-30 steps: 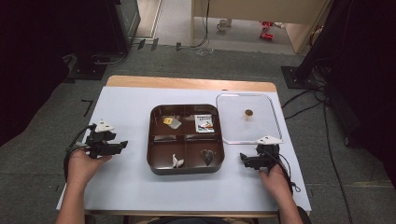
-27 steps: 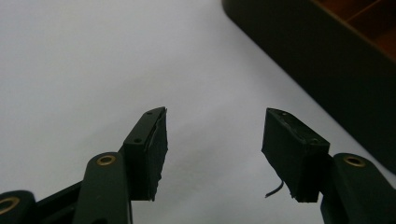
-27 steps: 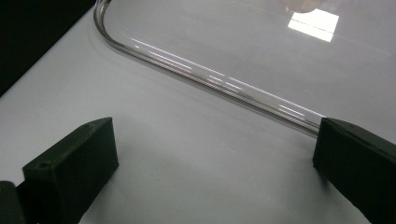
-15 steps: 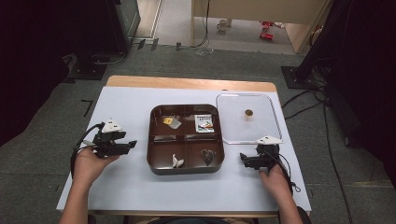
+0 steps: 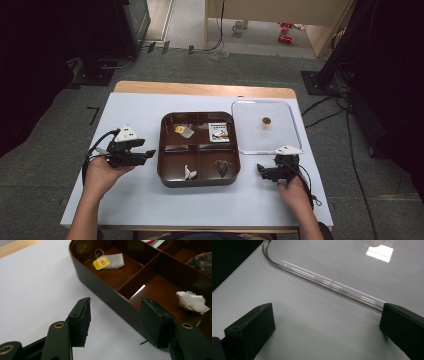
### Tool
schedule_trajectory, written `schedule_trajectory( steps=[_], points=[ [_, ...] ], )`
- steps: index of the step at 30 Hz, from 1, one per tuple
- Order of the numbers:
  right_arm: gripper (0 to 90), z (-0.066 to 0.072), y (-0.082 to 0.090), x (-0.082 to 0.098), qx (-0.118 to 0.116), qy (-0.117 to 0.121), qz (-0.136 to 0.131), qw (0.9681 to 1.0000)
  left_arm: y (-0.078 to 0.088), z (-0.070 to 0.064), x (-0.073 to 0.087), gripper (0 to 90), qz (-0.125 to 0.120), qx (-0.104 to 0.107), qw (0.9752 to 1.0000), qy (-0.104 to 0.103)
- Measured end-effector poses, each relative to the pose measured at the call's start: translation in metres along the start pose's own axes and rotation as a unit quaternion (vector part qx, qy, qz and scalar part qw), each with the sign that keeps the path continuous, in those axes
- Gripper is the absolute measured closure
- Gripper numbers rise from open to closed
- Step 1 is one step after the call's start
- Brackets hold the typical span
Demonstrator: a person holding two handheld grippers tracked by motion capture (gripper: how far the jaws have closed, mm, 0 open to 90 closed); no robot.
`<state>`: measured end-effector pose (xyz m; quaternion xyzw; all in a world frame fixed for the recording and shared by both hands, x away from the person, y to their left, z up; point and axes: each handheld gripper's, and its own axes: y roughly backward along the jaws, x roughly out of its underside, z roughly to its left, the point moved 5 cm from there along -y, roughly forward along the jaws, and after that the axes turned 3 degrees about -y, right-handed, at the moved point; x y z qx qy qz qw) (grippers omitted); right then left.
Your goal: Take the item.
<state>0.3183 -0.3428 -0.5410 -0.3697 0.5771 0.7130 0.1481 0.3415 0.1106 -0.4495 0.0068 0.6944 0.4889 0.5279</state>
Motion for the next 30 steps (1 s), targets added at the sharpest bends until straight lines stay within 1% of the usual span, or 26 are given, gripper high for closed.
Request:
schedule_trajectory(
  steps=[2, 6, 7, 9, 14, 18, 22, 24, 27, 28, 29, 30],
  points=[
    [0.0, 0.0, 0.0, 0.0, 0.0, 0.0, 0.0, 1.0, -0.001, -0.002, -0.002, 42.6, -0.001, 0.004, 1.0, -0.003],
    [0.0, 0.0, 0.0, 0.0, 0.001, 0.001, -0.001, 1.0, -0.005, -0.012, -0.008, 42.6, -0.004, 0.017, 0.9997, -0.018],
    [0.0, 0.0, 0.0, 0.0, 0.001, 0.001, -0.001, 1.0, -0.005, -0.012, -0.008, 42.6, -0.004, 0.017, 0.9997, -0.018],
    [0.0, 0.0, 0.0, 0.0, 0.001, 0.001, -0.001, 1.0, -0.007, -0.015, -0.01, 42.6, -0.003, 0.024, 0.9994, -0.025],
    [0.0, 0.0, 0.0, 0.0, 0.001, 0.001, -0.001, 1.0, -0.012, -0.023, -0.015, 43.0, -0.007, 0.042, 0.9985, -0.035],
    [0.0, 0.0, 0.0, 0.0, 0.001, 0.001, -0.001, 1.0, -0.015, -0.027, -0.016, 43.9, -0.007, 0.049, 0.998, -0.04],
    [0.0, 0.0, 0.0, 0.0, 0.001, 0.001, -0.002, 1.0, -0.019, -0.033, -0.018, 44.6, -0.007, 0.064, 0.9969, -0.046],
    [0.0, 0.0, 0.0, 0.0, 0.001, 0.001, -0.001, 1.0, -0.022, -0.038, -0.019, 44.9, -0.007, 0.074, 0.9959, -0.051],
    [0.0, 0.0, 0.0, 0.0, 0.001, 0.0, -0.001, 1.0, -0.024, -0.041, -0.02, 45.6, -0.007, 0.08, 0.9953, -0.055],
    [0.0, 0.0, 0.0, 0.0, 0.001, 0.0, -0.001, 1.0, -0.027, -0.046, -0.02, 45.9, -0.004, 0.086, 0.9945, -0.06],
    [0.0, 0.0, 0.0, 0.0, 0.001, 0.0, -0.001, 1.0, -0.027, -0.046, -0.02, 46.2, -0.004, 0.086, 0.9945, -0.06],
    [0.0, 0.0, 0.0, 0.0, 0.001, 0.0, -0.001, 1.0, -0.029, -0.048, -0.02, 46.2, -0.002, 0.091, 0.9939, -0.062]
  ],
)
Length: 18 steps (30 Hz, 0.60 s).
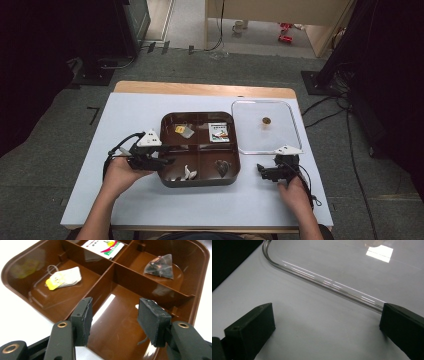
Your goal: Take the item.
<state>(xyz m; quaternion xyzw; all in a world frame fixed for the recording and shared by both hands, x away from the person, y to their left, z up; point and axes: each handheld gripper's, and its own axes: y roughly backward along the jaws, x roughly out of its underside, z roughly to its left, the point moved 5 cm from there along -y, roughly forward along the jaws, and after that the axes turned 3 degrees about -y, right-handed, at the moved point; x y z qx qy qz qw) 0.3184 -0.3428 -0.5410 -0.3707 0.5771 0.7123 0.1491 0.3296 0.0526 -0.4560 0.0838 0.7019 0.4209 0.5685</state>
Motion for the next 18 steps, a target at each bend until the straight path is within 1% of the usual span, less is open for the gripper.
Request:
schedule_trajectory(
  steps=[5, 6, 7, 18],
  points=[
    [0.0, 0.0, 0.0, 0.0, 0.0, 0.001, 0.0, 1.0, -0.009, -0.007, -0.001, 46.6, 0.005, 0.017, 0.9998, -0.011],
    [0.0, 0.0, 0.0, 0.0, 0.0, 0.001, 0.0, 1.0, -0.009, -0.007, -0.001, 47.0, 0.005, 0.017, 0.9998, -0.011],
    [0.0, 0.0, 0.0, 0.0, 0.0, 0.001, 0.0, 1.0, -0.013, -0.01, -0.001, 47.4, 0.011, 0.024, 0.9996, -0.006],
    [0.0, 0.0, 0.0, 0.0, 0.0, 0.001, 0.0, 1.0, -0.024, -0.02, -0.002, 47.6, 0.026, 0.042, 0.9985, -0.023]
  ],
)
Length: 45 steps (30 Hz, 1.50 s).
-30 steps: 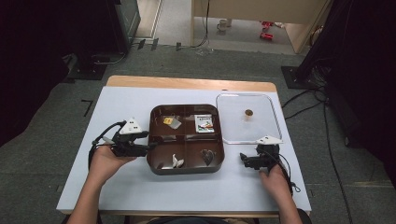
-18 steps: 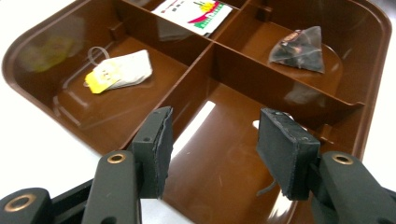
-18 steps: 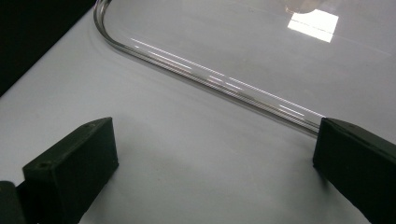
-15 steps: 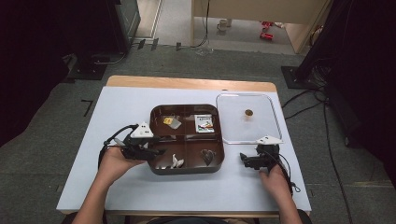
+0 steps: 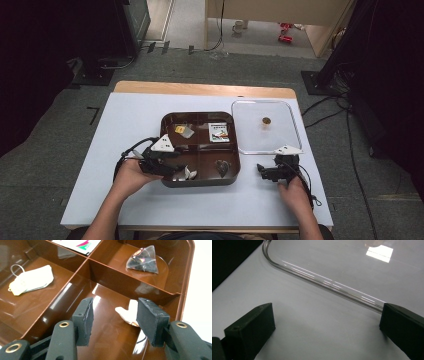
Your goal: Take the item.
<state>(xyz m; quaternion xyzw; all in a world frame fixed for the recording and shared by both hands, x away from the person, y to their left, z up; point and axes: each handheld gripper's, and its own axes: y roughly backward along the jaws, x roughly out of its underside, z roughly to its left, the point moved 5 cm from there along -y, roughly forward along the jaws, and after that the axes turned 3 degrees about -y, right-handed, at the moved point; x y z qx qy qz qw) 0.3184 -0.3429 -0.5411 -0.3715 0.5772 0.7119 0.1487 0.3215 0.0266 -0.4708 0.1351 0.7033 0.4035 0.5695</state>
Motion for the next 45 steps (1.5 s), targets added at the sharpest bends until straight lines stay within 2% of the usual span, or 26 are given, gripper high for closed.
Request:
schedule_trajectory(
  steps=[7, 22, 30, 34, 38, 45],
  points=[
    [0.0, 0.0, 0.0, 0.0, 0.0, 0.0, 0.0, 1.0, -0.011, -0.008, -0.001, 46.9, 0.018, 0.011, 0.9997, -0.015],
    [0.0, 0.0, 0.0, 0.0, 0.0, 0.0, 0.0, 1.0, -0.027, -0.017, 0.0, 45.5, 0.059, 0.025, 0.9977, -0.022],
    [0.0, 0.0, 0.0, 0.0, 0.0, 0.0, 0.0, 1.0, -0.033, -0.018, -0.001, 47.7, 0.077, 0.033, 0.9965, 0.005],
    [0.0, 0.0, 0.0, 0.0, 0.0, 0.0, 0.0, 1.0, -0.035, -0.017, -0.001, 48.7, 0.093, 0.038, 0.9946, 0.024],
    [0.0, 0.0, 0.0, 0.0, 0.0, 0.0, 0.0, 1.0, -0.037, -0.016, 0.001, 50.3, 0.109, 0.037, 0.993, 0.026],
    [0.0, 0.0, 0.0, 0.0, 0.0, -0.001, 0.0, 1.0, -0.038, -0.018, 0.001, 55.8, 0.115, 0.043, 0.992, 0.027]
  ],
)
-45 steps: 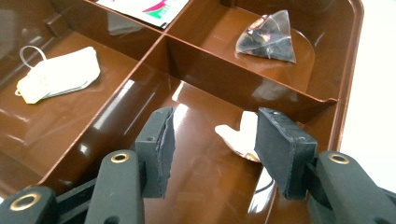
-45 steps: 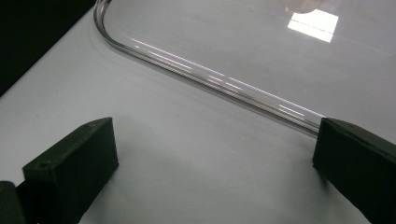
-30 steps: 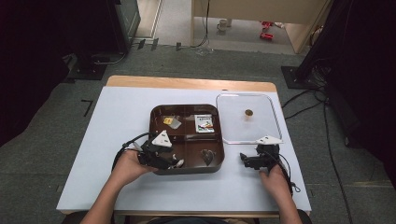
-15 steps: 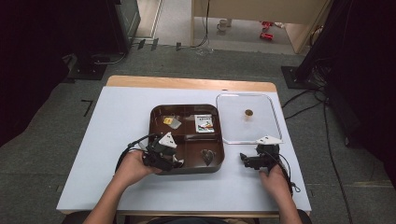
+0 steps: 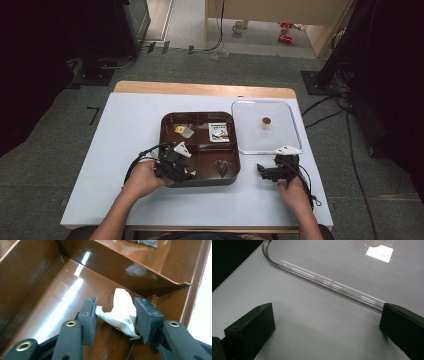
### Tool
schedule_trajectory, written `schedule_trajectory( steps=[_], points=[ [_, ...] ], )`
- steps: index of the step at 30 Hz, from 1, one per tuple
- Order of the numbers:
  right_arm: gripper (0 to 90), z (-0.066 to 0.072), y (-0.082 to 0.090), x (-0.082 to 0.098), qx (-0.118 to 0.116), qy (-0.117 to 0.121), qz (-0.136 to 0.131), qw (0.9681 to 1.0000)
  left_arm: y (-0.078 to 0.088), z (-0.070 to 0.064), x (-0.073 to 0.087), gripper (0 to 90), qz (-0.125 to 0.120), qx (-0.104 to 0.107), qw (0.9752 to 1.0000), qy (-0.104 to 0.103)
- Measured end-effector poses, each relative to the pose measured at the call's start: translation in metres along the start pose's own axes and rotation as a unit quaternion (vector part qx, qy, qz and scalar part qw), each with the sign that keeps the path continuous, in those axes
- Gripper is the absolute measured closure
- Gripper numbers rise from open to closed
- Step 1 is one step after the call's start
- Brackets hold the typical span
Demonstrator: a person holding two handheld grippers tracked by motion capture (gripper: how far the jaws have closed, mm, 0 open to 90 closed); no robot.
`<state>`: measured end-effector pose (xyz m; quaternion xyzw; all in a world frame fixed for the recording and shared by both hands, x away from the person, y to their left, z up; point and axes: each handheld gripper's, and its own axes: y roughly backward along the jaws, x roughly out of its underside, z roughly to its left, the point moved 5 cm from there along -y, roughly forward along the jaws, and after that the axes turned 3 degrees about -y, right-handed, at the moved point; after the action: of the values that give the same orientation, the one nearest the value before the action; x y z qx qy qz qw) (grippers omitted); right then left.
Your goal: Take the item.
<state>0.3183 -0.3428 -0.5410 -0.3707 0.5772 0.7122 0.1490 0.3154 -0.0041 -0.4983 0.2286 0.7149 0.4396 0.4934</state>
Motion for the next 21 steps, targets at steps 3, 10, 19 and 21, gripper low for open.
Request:
schedule_trajectory(
  steps=[3, 10, 19, 21],
  points=[
    [0.0, 0.0, 0.0, 0.0, 0.0, 0.0, 0.0, 1.0, 0.0, -0.0007, -0.0002, 62.6, 0.003, 0.004, 1.0, 0.001],
    [0.0, 0.0, 0.0, 0.0, 0.0, 0.0, 0.0, 1.0, 0.0018, -0.001, -0.0004, 74.4, 0.02, 0.012, 0.9995, 0.021],
    [0.0, 0.0, 0.0, 0.0, 0.0, 0.0, 0.0, 1.0, 0.0077, 0.007, 0.002, 78.0, 0.013, 0.002, 0.9993, 0.036],
    [0.0, 0.0, 0.0, 0.0, 0.0, 0.0, 0.0, 1.0, 0.009, 0.0073, 0.0013, 78.1, 0.008, 0.0, 0.9993, 0.037]
  ],
)
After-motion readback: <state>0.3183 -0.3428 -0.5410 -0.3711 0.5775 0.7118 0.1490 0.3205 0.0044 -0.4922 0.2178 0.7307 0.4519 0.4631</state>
